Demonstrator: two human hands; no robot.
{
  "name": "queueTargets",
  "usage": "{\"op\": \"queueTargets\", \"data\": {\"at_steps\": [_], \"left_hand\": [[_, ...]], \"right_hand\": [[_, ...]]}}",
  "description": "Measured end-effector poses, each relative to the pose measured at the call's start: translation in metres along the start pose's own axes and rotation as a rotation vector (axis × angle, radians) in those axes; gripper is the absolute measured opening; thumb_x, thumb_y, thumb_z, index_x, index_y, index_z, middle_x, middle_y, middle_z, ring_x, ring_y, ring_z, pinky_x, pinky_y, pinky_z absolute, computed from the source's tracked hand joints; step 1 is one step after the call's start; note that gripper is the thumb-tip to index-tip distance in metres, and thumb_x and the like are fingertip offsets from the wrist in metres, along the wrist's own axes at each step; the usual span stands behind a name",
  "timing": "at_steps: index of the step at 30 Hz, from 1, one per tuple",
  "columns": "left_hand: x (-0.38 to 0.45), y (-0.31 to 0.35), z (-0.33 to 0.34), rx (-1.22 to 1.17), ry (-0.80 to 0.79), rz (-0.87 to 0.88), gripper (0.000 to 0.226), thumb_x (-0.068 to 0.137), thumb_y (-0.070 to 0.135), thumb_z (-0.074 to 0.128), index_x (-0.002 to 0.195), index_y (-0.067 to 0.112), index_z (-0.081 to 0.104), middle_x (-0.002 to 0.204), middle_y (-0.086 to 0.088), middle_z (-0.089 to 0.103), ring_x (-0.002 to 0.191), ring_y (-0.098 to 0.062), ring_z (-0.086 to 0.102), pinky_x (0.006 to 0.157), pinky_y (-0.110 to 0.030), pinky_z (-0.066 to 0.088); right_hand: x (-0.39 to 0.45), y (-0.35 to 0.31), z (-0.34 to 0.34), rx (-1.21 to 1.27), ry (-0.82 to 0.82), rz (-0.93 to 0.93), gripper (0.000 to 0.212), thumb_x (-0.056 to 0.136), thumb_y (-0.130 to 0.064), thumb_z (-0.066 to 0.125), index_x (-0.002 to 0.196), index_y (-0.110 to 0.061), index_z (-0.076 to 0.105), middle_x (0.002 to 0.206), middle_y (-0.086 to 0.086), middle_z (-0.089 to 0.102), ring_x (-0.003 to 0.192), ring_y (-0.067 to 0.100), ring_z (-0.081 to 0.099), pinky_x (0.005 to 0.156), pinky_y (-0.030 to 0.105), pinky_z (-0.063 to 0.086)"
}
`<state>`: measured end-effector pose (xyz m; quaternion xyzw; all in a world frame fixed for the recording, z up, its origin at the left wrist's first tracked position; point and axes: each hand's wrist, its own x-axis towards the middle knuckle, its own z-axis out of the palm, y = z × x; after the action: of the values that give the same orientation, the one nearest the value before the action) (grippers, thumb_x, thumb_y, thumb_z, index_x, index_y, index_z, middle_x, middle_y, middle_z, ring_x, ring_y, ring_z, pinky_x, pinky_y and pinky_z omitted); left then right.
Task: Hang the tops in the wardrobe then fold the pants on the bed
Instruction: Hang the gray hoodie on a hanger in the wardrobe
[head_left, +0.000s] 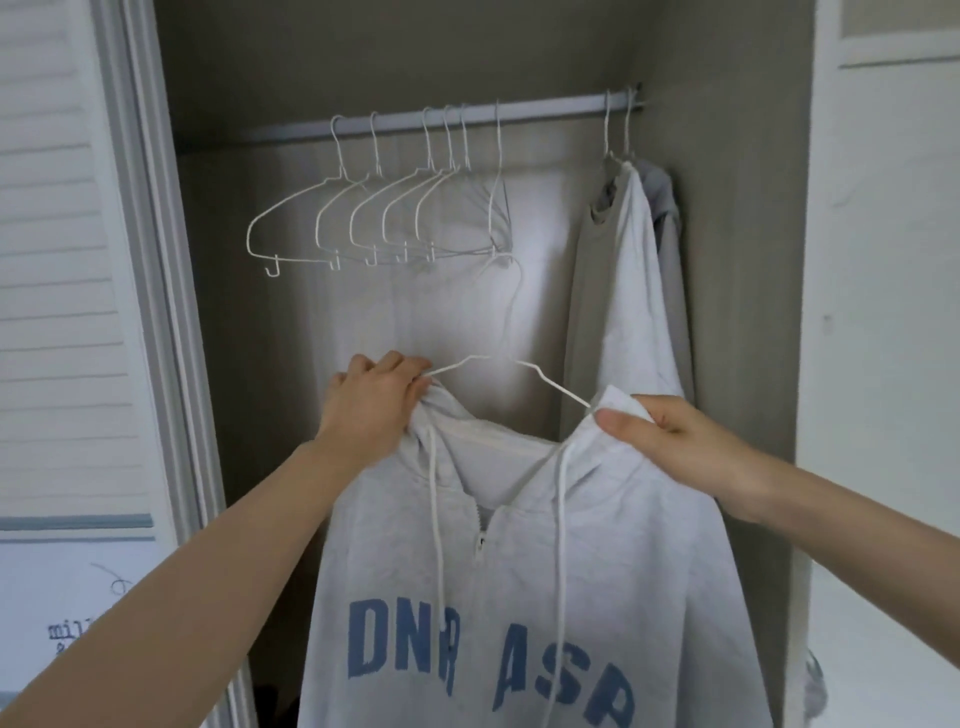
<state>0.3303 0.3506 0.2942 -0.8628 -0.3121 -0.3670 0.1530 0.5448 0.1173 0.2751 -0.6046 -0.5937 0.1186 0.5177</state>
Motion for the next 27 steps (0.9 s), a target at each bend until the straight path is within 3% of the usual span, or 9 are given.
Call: {"op": "queueTargets", "data": {"at_steps": [2, 5, 8, 10, 13, 16, 20, 24, 27], "left_hand": [[0.02, 0.007, -0.002, 0.07, -0.086, -0.07, 0.044, 0.104, 0.045, 0.025, 0.145, 0.035, 0.038, 0.139, 0.001, 0.049, 0.118, -0.035, 0.049, 0.099, -0.049, 0.041], [0.05, 0.022, -0.004, -0.185, -0.149, -0.164, 0.051, 0.104, 0.042, 0.03, 0.154, 0.033, 0.022, 0.147, -0.012, 0.038, 0.127, -0.04, 0.044, 0.108, -0.047, 0.036], [0.066, 0.045, -0.011, -0.527, -0.223, -0.045, 0.057, 0.103, 0.037, 0.042, 0.154, 0.033, 0.018, 0.161, -0.017, 0.012, 0.148, -0.022, 0.018, 0.113, -0.023, 0.015], [0.068, 0.061, -0.016, -0.681, -0.25, 0.048, 0.057, 0.101, 0.038, 0.046, 0.153, 0.037, 0.021, 0.164, -0.009, 0.004, 0.144, -0.007, 0.017, 0.107, -0.015, 0.013], [0.067, 0.085, -0.017, -0.818, -0.281, 0.148, 0.055, 0.1, 0.033, 0.05, 0.152, 0.031, 0.028, 0.162, 0.002, 0.016, 0.137, 0.004, 0.017, 0.107, -0.013, 0.014], [0.068, 0.107, -0.02, -0.919, -0.303, 0.183, 0.053, 0.101, 0.03, 0.05, 0.151, 0.026, 0.032, 0.157, 0.0, 0.031, 0.143, -0.008, 0.027, 0.116, -0.024, 0.022], [0.071, 0.13, -0.028, -1.025, -0.27, 0.193, 0.051, 0.101, 0.038, 0.047, 0.15, 0.028, 0.037, 0.132, 0.012, 0.056, 0.117, 0.0, 0.052, 0.099, -0.022, 0.04], [0.075, 0.14, -0.036, -1.223, -0.349, 0.224, 0.025, 0.095, 0.053, 0.05, 0.12, 0.056, 0.052, 0.115, 0.045, 0.057, 0.105, 0.024, 0.052, 0.079, 0.002, 0.041], [0.088, 0.138, -0.034, -1.263, -0.313, 0.295, 0.056, 0.082, 0.057, 0.065, 0.134, 0.042, 0.049, 0.125, 0.027, 0.062, 0.115, 0.007, 0.058, 0.098, -0.017, 0.045]], "right_hand": [[0.001, -0.011, 0.001, 0.127, 0.051, 0.004, 0.029, 0.094, -0.035, 0.056, 0.083, -0.013, 0.071, 0.083, 0.001, 0.074, 0.078, 0.013, 0.071, 0.067, 0.02, 0.053], [0.008, -0.036, -0.003, 0.243, 0.133, 0.028, 0.031, 0.094, -0.032, 0.057, 0.09, -0.004, 0.07, 0.087, 0.011, 0.075, 0.079, 0.02, 0.072, 0.072, 0.029, 0.058], [0.013, -0.059, -0.017, 0.359, 0.22, 0.062, 0.029, 0.091, -0.03, 0.062, 0.074, -0.008, 0.07, 0.074, 0.007, 0.074, 0.064, 0.016, 0.07, 0.059, 0.023, 0.056], [0.012, -0.072, -0.031, 0.4, 0.309, 0.07, 0.031, 0.089, -0.029, 0.065, 0.066, -0.009, 0.066, 0.062, 0.004, 0.071, 0.053, 0.012, 0.067, 0.046, 0.018, 0.051], [0.009, -0.086, -0.047, 0.37, 0.392, 0.038, 0.029, 0.09, -0.028, 0.065, 0.07, -0.007, 0.063, 0.055, 0.002, 0.068, 0.046, 0.011, 0.065, 0.041, 0.016, 0.046], [0.017, -0.098, -0.055, 0.342, 0.445, 0.011, 0.029, 0.091, -0.024, 0.064, 0.069, -0.006, 0.061, 0.049, 0.0, 0.065, 0.041, 0.009, 0.062, 0.038, 0.014, 0.043], [0.041, -0.107, -0.06, 0.303, 0.495, 0.024, 0.027, 0.091, -0.024, 0.064, 0.073, -0.004, 0.062, 0.05, 0.0, 0.066, 0.042, 0.008, 0.062, 0.037, 0.015, 0.043], [0.088, -0.11, -0.062, 0.325, 0.551, 0.039, 0.02, 0.091, -0.021, 0.065, 0.086, -0.001, 0.063, 0.072, 0.009, 0.068, 0.047, 0.011, 0.065, 0.04, 0.016, 0.047], [0.136, -0.115, -0.061, 0.304, 0.62, 0.04, 0.046, 0.09, -0.022, 0.064, 0.129, 0.0, 0.053, 0.118, 0.016, 0.064, 0.092, 0.022, 0.067, 0.07, 0.023, 0.057]]}}
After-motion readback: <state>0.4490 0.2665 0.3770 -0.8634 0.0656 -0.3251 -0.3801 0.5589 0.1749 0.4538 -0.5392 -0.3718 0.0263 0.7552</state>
